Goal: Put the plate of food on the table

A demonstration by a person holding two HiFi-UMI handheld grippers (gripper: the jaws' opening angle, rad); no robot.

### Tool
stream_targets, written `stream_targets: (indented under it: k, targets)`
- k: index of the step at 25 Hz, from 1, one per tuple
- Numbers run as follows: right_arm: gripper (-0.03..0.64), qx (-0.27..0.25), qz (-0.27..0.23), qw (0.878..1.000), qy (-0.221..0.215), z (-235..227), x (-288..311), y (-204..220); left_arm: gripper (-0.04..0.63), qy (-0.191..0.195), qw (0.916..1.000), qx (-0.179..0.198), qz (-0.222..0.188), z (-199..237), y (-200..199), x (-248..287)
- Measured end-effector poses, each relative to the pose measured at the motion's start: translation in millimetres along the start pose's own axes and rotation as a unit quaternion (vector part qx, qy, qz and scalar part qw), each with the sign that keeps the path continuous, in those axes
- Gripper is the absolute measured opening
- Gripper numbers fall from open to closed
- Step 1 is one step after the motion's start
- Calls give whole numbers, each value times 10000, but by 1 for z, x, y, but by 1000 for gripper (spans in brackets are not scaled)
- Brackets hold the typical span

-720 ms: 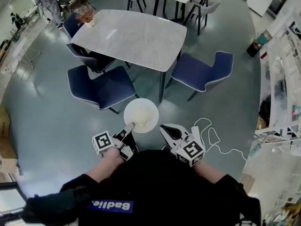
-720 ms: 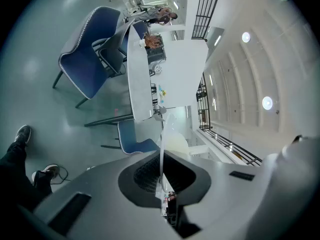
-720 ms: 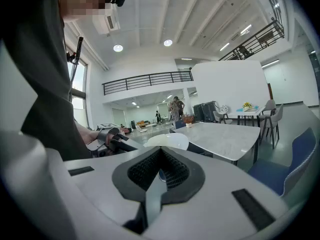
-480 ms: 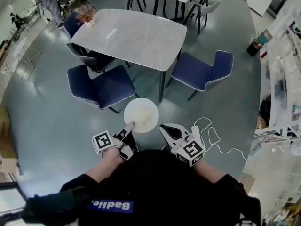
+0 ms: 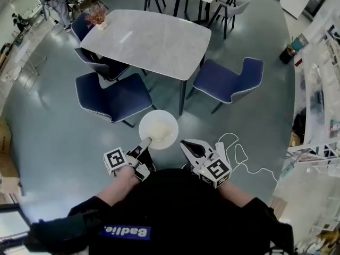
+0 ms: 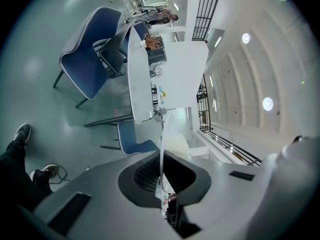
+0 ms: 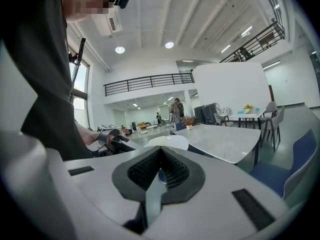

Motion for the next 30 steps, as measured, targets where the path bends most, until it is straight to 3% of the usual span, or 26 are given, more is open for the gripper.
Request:
stream_targets:
  k: [17,23,30]
  targets:
    - [9,92,47,9999,-137,-49,-23,9,11,-78,9989,-26,-457,2,23,29]
    - [9,12,72,9999,-70,-76,4,4,11,-71,9990,-43,-429,4,-8,53]
    - [9,56,143,9997,202,-106,70,-19,11,68,9996,-9,-263,-1,-84,89]
Point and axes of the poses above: the fingertips, and each gripper's own axes: x forward along the fingers, z to its left, y out of its underside, the point moved 2 cm from there along -x, backward along the fingers, and after that the axes turned 4 degrees about -z, right-handed, at the moved point
